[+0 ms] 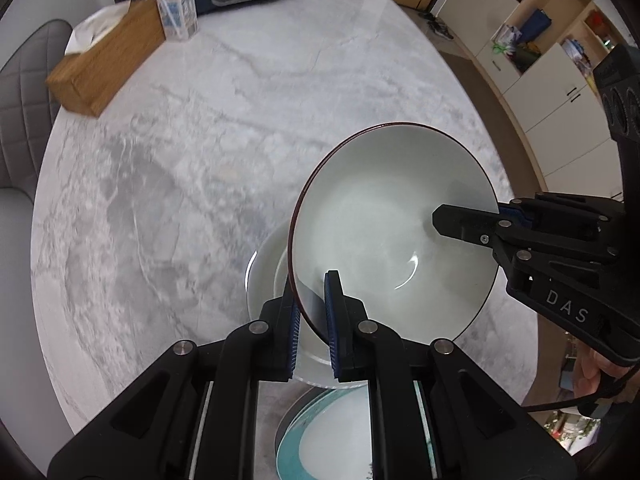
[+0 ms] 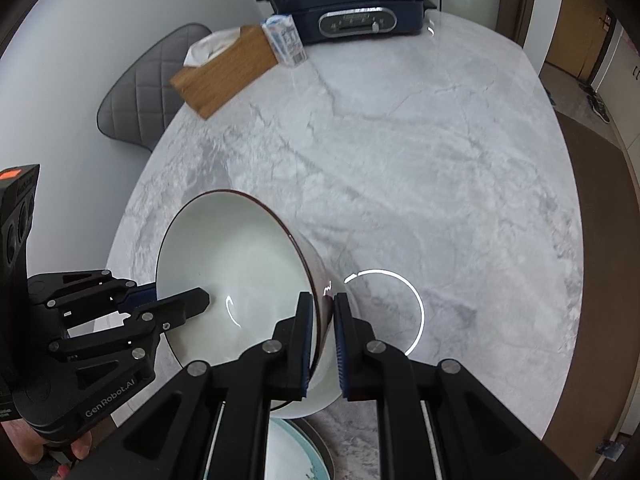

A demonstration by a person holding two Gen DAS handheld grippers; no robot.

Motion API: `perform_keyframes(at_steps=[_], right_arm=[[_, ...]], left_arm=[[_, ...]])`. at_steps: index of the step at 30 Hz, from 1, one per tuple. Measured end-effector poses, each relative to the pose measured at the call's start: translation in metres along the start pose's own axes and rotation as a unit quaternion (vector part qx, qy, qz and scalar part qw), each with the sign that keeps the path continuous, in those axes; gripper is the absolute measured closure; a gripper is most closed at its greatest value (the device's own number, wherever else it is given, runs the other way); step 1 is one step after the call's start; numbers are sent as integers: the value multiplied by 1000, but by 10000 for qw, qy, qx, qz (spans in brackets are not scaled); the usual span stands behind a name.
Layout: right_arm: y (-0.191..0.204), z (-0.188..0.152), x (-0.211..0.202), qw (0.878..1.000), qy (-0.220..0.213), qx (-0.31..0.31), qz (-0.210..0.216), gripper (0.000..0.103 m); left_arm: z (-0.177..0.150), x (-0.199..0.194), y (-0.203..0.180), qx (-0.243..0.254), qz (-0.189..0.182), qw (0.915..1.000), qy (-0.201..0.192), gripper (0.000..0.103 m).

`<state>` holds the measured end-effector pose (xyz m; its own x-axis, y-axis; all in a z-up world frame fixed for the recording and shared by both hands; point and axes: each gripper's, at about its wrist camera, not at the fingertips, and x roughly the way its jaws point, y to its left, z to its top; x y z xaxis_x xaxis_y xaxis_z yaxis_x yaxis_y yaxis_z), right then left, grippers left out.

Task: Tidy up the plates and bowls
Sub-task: 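Carry the floral bowl with both tools into the nested white bowls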

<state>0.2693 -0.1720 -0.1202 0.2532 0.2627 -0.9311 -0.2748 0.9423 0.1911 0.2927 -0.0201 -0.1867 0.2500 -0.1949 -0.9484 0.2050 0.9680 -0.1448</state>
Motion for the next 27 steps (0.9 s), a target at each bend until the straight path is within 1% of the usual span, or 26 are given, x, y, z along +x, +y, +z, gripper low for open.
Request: perform_keyframes(at_steps=[5, 12, 22, 27], right_arm=[[6, -15, 21, 9997, 238, -8, -75, 91], [9, -22, 36, 9991, 358, -44, -228, 91], [13, -21, 42, 9983, 342, -198, -435, 91], [16, -22, 43, 9976, 353, -266, -533, 91]], left_arm=[[-15, 20, 4, -28, 74, 9998, 199, 93], [-16, 43, 6, -13, 185, 9993, 320, 92], [-12, 46, 9, -36, 268, 9995, 178, 93], [-17, 45, 8, -92, 250, 9996, 76, 91]])
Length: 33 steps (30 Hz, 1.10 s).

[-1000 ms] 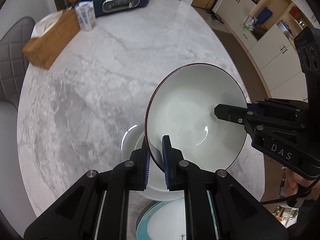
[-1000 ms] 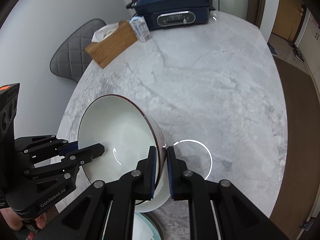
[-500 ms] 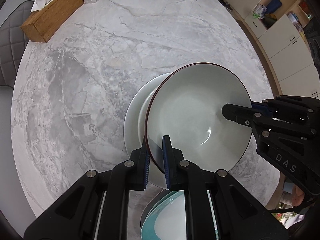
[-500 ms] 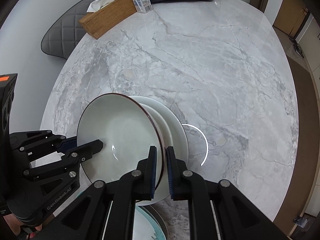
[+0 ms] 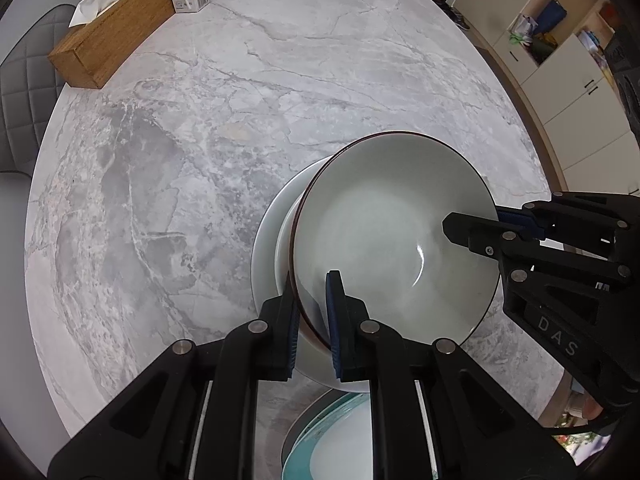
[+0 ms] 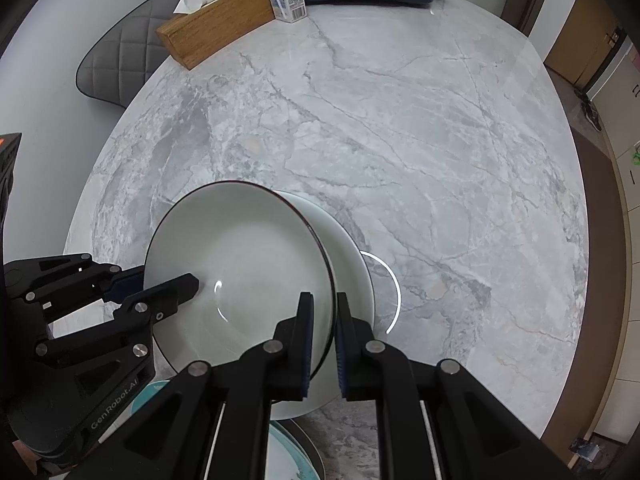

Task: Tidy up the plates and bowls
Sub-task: 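Carry the floral bowl with both tools into the nested white bowls, then open both tools to release the floral bowl, then grip the white plate rim under the bowls with both tools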

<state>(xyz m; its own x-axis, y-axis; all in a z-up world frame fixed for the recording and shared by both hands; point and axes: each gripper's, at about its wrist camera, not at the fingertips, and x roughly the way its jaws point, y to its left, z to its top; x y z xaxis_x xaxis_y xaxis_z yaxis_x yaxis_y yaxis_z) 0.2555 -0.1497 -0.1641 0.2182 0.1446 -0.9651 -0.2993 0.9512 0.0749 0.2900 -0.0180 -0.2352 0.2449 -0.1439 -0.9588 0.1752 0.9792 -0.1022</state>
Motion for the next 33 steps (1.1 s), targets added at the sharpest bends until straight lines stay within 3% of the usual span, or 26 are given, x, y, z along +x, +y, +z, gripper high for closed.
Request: perform_keyframes(at_steps=[7, 10, 11, 13, 15, 21, 25, 28, 30, 33], right_arm=[[3, -1, 0, 9999, 20, -61, -98, 90], [5, -1, -2, 9997, 0, -139, -190, 90], [7, 0, -3, 9996, -23, -179, -236, 90], [7, 1, -4, 9995, -39, -187, -237, 90], [6, 2, -6, 9996, -74, -167, -229, 90], [4, 3, -10, 9996, -157, -107, -216, 88], [-2, 1, -16, 9995, -247, -1, -213, 74], [-10, -1, -22, 9992, -329, 127, -190, 71], [-17, -2, -28, 9987, -420, 229, -148, 63], [-30, -6, -40, 9967, -676, 438, 86, 34]], left_arm=[[-1, -1, 1, -68, -53, 10000, -4, 82], [0, -4, -1, -131, -101, 9998, -65, 62], [0, -4, -3, -121, -128, 9998, -85, 47], [0, -4, -5, -68, 71, 9999, -90, 42], [0, -2, -4, -122, -27, 9999, -77, 33], [-5, -1, -6, -42, -94, 9999, -35, 32], [-7, -11, -4, -66, -134, 9999, -12, 30], [-7, -29, 5, -207, -254, 9993, -154, 29], [-8, -42, 18, -347, -319, 9984, -317, 28], [-12, -51, 46, -716, -261, 9959, -493, 18]])
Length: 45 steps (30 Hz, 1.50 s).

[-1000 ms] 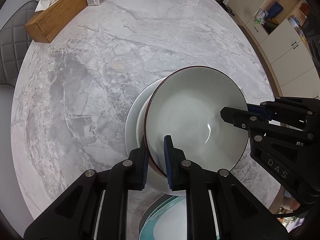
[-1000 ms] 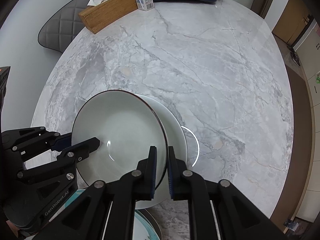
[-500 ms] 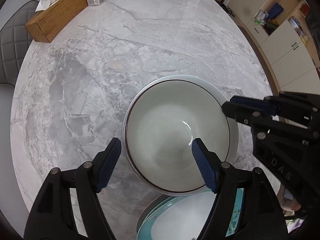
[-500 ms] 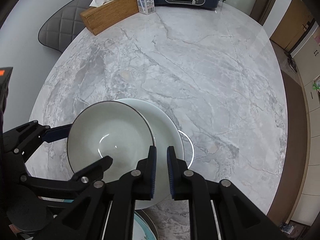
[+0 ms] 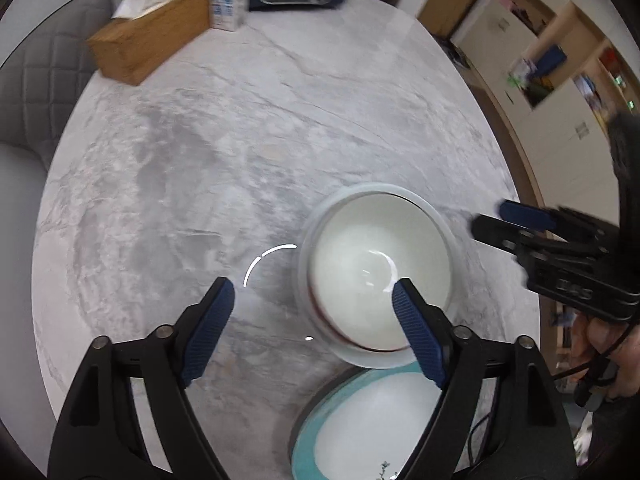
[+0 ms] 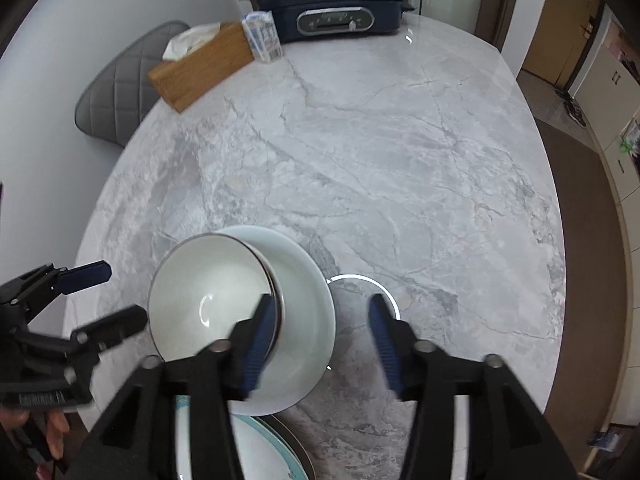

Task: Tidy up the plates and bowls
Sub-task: 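Grip the white plate rim under the bowls with both tools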

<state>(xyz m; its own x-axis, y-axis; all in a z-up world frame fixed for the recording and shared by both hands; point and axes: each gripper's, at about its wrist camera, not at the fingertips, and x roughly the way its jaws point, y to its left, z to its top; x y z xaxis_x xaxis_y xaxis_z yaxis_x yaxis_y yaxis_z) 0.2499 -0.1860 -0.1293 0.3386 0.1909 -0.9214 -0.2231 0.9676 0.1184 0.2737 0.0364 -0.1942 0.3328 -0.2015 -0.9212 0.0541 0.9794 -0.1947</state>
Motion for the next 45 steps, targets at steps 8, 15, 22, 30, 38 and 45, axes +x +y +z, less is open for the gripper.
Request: perform_keyframes(at_steps=[8, 15, 22, 30, 38, 45], right_arm=[[-29, -14, -3, 9991, -118, 322, 230, 0], [-41, -32, 8, 9986, 119, 409, 327, 0], [-41, -43, 22, 9978, 363, 433, 360, 0], [-42, -45, 30, 9972, 458, 482, 331, 0], [-38, -46, 39, 9970, 537, 437, 355, 1], [-34, -49, 54, 9969, 631, 372, 275, 22]], left_arm=[[-17, 17, 64, -810, -163, 9964, 206, 0], [-33, 41, 58, -502, -358, 9973, 403, 0], [-32, 55, 58, -510, -452, 9967, 437, 0], [-28, 60, 62, -549, -340, 9962, 588, 1], [-25, 69, 58, -579, -351, 9957, 636, 0], [-13, 85, 49, -440, -134, 9961, 752, 0]])
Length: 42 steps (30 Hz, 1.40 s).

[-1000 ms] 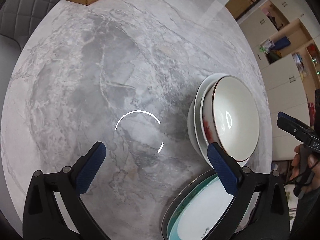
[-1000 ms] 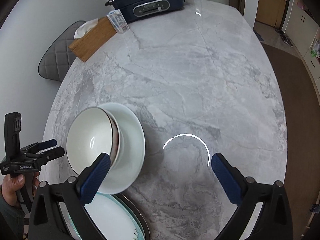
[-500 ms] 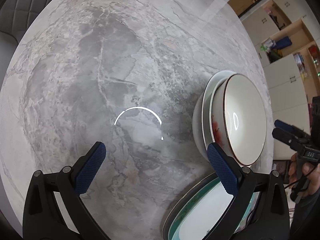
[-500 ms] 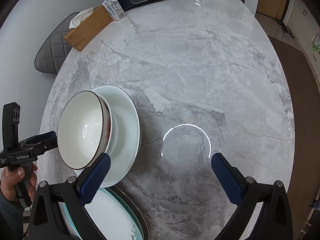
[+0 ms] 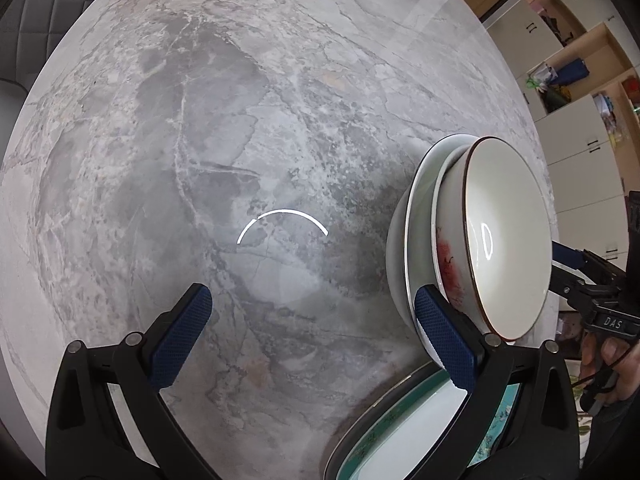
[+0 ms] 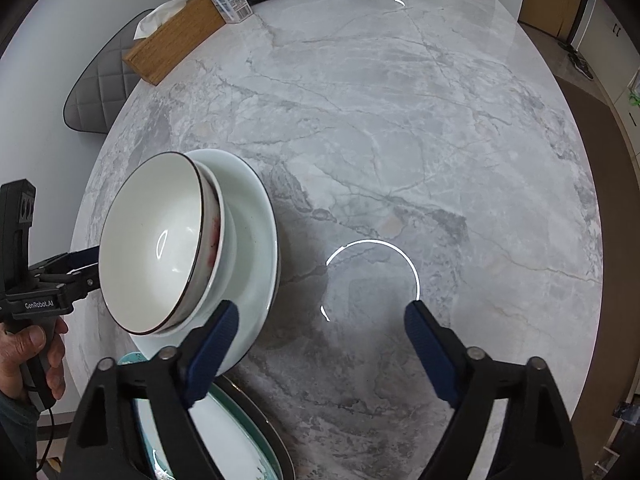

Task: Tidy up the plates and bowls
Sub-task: 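Grip the white plate rim under the bowls with both tools, then lift the plate with bowls and lower it onto the teal floral plates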

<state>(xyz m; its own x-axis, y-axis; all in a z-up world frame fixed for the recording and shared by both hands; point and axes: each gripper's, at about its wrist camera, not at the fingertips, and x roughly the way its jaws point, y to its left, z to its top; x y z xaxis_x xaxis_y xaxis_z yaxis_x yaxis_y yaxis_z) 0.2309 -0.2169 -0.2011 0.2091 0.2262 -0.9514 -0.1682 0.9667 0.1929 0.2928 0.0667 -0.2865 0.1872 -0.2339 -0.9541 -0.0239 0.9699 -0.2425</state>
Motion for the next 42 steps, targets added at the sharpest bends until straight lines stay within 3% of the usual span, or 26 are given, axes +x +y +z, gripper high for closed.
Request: perform_keyframes(at_steps=[2, 7, 10, 12, 15, 18, 19, 21, 23, 32, 42], right_arm=[[1, 1, 6, 10000, 43, -6, 13, 32], [3, 7, 19, 9999, 113, -13, 73, 41], [6, 12, 26, 9999, 128, -51, 89, 47], [9, 15, 32, 9997, 161, -100, 120, 53], [10, 16, 34, 9997, 142, -80, 205, 55], [10, 16, 37, 9992, 162, -26, 357, 60], [10, 16, 38, 9990, 171, -32, 401, 63], [14, 16, 39, 9985, 194, -83, 498, 72], [20, 15, 40, 9980, 210, -188, 564, 86], [32, 14, 40, 9988, 194, -392, 214, 88], [31, 10, 33, 9994, 113, -284, 134, 90]], left_arm=[[3, 5, -4, 28, 101, 9999, 19, 0], [9, 25, -14, 112, 149, 9995, 247, 9], [11, 30, -25, 197, 39, 9996, 200, 30], [13, 29, -31, 226, -144, 9996, 130, 55], [18, 28, -40, 313, -159, 9993, 81, 66], [19, 30, -44, 326, -234, 9992, 76, 67], [20, 32, -45, 308, -285, 9991, 68, 68], [17, 33, -49, 367, -410, 9985, 49, 80], [14, 34, -57, 503, -317, 9982, 39, 87], [17, 40, -77, 542, 135, 9984, -22, 91], [11, 25, -88, 540, 225, 9981, -203, 91]])
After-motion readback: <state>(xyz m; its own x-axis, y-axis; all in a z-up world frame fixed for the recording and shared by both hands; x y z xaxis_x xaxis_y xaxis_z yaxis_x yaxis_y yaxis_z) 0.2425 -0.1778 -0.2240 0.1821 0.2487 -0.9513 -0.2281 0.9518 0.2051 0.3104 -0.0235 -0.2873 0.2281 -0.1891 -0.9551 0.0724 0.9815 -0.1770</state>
